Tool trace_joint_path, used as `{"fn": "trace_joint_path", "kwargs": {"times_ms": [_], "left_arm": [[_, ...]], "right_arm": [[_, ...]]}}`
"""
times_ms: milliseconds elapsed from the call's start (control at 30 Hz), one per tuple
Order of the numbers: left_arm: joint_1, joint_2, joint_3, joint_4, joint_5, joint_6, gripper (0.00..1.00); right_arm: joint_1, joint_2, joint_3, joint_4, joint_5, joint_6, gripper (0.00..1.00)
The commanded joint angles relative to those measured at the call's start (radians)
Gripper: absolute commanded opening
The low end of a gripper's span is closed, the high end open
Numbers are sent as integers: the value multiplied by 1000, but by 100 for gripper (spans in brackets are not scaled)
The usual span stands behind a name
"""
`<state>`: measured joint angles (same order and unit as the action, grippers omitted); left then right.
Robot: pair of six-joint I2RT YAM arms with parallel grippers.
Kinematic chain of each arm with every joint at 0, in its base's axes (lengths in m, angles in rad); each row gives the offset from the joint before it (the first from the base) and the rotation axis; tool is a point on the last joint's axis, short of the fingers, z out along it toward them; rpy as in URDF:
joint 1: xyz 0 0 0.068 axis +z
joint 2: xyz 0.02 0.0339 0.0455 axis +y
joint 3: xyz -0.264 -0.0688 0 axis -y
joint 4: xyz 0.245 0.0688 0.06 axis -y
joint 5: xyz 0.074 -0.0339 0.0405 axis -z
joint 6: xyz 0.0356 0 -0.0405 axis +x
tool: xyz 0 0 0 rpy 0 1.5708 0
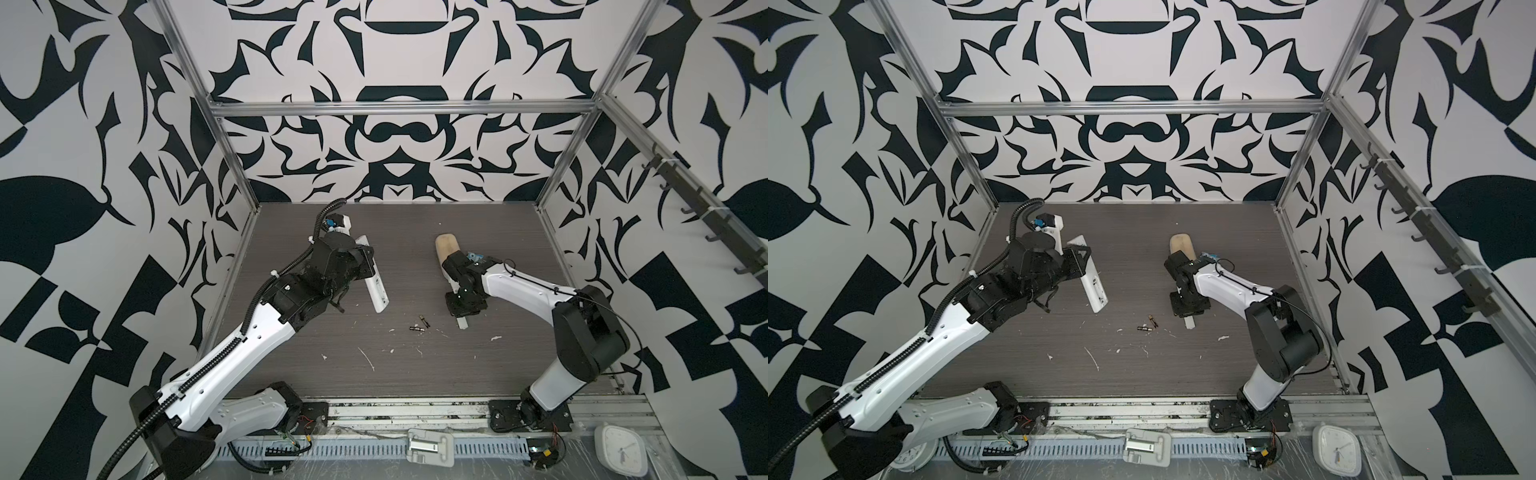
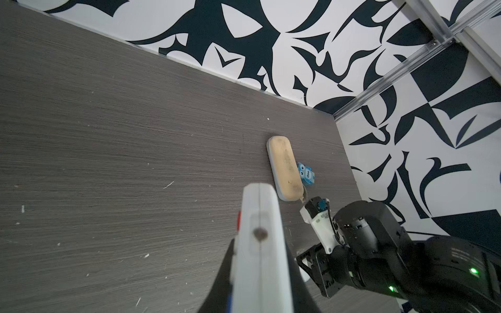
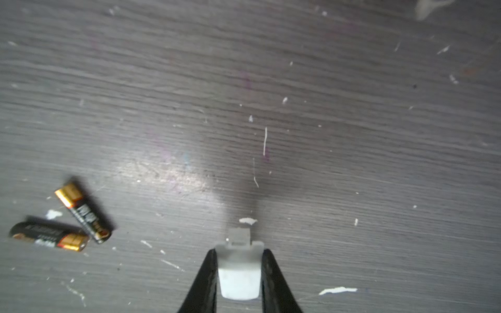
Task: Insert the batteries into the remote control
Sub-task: 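Pull the battery cover off with the right gripper and lower it to the table, then release the white cover and move the right gripper over the batteries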
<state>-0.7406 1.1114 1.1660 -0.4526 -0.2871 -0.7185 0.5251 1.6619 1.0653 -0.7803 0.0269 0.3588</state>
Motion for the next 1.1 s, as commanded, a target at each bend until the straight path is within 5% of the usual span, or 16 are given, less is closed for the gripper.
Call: {"fn": "trace_joint_path", "kwargs": {"times_ms": [0, 333, 667, 933, 1067], "left_arm": [[-2, -22, -12, 26, 4, -15, 0], [-2, -27, -23, 24, -1, -21, 0], [-2, -13, -23, 35, 4, -22, 0], [-2, -7, -25, 34, 8, -21, 0], [-2, -9, -29, 32, 31, -22, 0]], "right_arm": [[5, 15, -7, 42, -5, 33, 17], [15, 72, -21, 79, -22, 38, 19], [21, 45, -3, 73, -8, 46, 56], [57, -30, 102, -44, 63, -21, 66], [88, -49, 151, -73, 2, -63, 66]]}}
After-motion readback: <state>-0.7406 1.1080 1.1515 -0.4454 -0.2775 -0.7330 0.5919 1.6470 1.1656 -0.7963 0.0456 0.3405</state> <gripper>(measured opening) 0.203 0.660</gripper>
